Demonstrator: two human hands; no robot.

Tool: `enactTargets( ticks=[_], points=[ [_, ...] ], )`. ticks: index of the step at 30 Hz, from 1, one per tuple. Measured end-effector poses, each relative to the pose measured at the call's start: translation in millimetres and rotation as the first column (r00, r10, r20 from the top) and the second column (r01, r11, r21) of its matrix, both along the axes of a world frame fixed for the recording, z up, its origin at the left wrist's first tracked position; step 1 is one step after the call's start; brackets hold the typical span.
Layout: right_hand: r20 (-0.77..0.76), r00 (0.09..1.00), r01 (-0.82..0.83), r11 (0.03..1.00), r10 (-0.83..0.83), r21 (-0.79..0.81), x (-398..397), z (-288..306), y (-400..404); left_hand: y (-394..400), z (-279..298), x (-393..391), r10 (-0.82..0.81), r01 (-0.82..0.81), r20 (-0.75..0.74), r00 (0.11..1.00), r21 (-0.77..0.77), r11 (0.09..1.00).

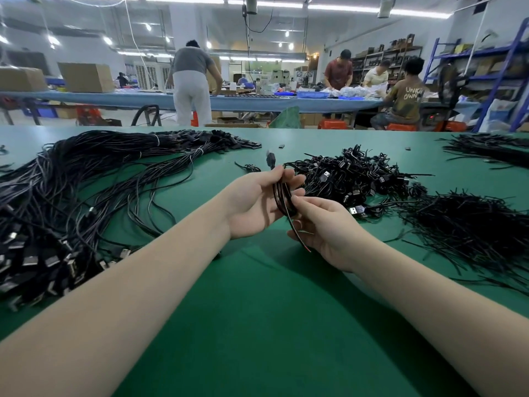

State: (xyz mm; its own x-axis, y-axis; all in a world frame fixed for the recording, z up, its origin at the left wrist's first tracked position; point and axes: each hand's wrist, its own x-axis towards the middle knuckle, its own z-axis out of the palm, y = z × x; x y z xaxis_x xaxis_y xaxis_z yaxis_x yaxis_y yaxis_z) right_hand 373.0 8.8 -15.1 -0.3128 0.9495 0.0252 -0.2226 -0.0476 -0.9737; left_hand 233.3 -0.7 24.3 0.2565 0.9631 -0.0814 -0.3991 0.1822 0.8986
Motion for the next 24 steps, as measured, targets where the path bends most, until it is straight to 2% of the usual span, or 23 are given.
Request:
enactTargets(
  ticks=[4,6,8,11,16,18,20,22,24],
  points=[
    [0.077,0.992,-0.101,0.993,0.097,0.061,2.3,6.2,-3.4,1.4,-5.5,6.6,0.100,-0.088,-0.117,0.988,0.107,0.990],
    [0.273,0.960,-0.122,0.970,0.062,0.210,2.7,8.1,-4.7,1.1,-7.0,10.1,0.160,-0.126,-0.207,0.965,0.167,0.978],
    [0.467,0.881,-0.131,0.909,-0.076,0.395,1.9,8.4,-4.8,0.9,-10.4,12.9,0.194,-0.136,-0.276,0.941,0.217,0.967],
    [0.612,0.748,-0.157,0.827,-0.258,0.540,0.4,7.4,-3.3,-0.9,-15.0,16.5,0.237,-0.139,-0.341,0.910,0.287,0.948],
    [0.685,0.525,-0.212,0.701,-0.506,0.681,-2.2,1.7,-2.9,-1.7,-21.0,25.5,0.342,-0.204,-0.361,0.867,0.369,0.907],
    [0.689,0.449,-0.201,0.687,-0.569,0.698,-3.5,-2.2,-4.6,-1.6,-23.9,29.1,0.369,-0.225,-0.361,0.856,0.382,0.896],
    [0.709,0.434,-0.166,0.724,-0.556,0.670,-3.4,-5.4,-4.9,-2.3,-24.7,29.8,0.343,-0.204,-0.366,0.865,0.369,0.907],
    [0.715,0.473,-0.103,0.773,-0.515,0.626,-2.3,-7.1,-3.4,-3.2,-24.4,27.1,0.300,-0.168,-0.394,0.869,0.335,0.927],
    [0.705,0.505,-0.053,0.797,-0.498,0.601,0.5,-8.0,1.3,-4.5,-24.1,24.2,0.359,-0.177,-0.475,0.803,0.385,0.906]
  ],
)
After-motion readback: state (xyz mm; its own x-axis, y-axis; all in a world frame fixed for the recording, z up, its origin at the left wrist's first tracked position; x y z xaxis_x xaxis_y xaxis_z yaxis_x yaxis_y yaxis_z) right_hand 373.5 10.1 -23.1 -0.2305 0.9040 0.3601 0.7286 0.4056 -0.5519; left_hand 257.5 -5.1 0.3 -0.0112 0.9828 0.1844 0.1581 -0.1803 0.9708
